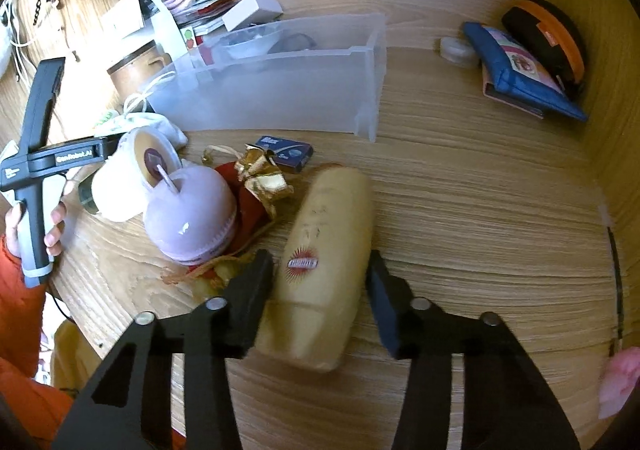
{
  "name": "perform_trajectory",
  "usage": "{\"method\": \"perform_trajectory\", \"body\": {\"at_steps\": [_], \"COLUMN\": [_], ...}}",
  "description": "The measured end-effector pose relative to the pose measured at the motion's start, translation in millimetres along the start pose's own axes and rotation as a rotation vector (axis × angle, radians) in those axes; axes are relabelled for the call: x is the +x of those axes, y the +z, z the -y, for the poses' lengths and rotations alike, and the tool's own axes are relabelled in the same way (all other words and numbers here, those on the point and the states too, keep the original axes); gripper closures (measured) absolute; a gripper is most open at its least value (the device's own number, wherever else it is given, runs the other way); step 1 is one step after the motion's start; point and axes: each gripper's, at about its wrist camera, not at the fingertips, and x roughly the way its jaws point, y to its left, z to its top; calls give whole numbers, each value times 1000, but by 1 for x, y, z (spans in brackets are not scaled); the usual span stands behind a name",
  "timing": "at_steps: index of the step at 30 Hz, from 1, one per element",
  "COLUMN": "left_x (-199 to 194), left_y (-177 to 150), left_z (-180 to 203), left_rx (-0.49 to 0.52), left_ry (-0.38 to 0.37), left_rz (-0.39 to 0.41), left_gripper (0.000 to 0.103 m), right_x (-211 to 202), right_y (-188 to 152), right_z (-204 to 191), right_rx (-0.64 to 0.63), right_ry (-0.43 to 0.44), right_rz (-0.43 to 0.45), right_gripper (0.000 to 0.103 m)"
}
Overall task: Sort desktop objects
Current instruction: 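Grasp the cream sunscreen bottle with the right gripper while the left holds the white pouch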
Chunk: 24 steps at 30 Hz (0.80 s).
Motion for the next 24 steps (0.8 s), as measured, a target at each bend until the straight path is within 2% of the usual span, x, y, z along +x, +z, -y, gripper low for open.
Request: {"method": "perform_trajectory", "body": {"at_steps": [9,15,19,24], "left_x": [-15,-29,-38,-37], "left_y": [-1,3,7,9], "left_z": [-14,-16,-16,-14], "left_rx": [-70,-79,-72,-60], "left_ry": [-4,13,15,7], "left_rz": [52,98,131,129], "left_gripper": [37,37,37,37], "right_x": [1,-14,-13,-9], "right_y": [3,9,10,13], "right_z": [5,0,-8,-12], "right_rx": [-6,-49,-93,-120], "right_ry": [-47,-77,-106,-83], "right_rz": [25,89,95,72], "right_gripper": [65,78,79,78]}}
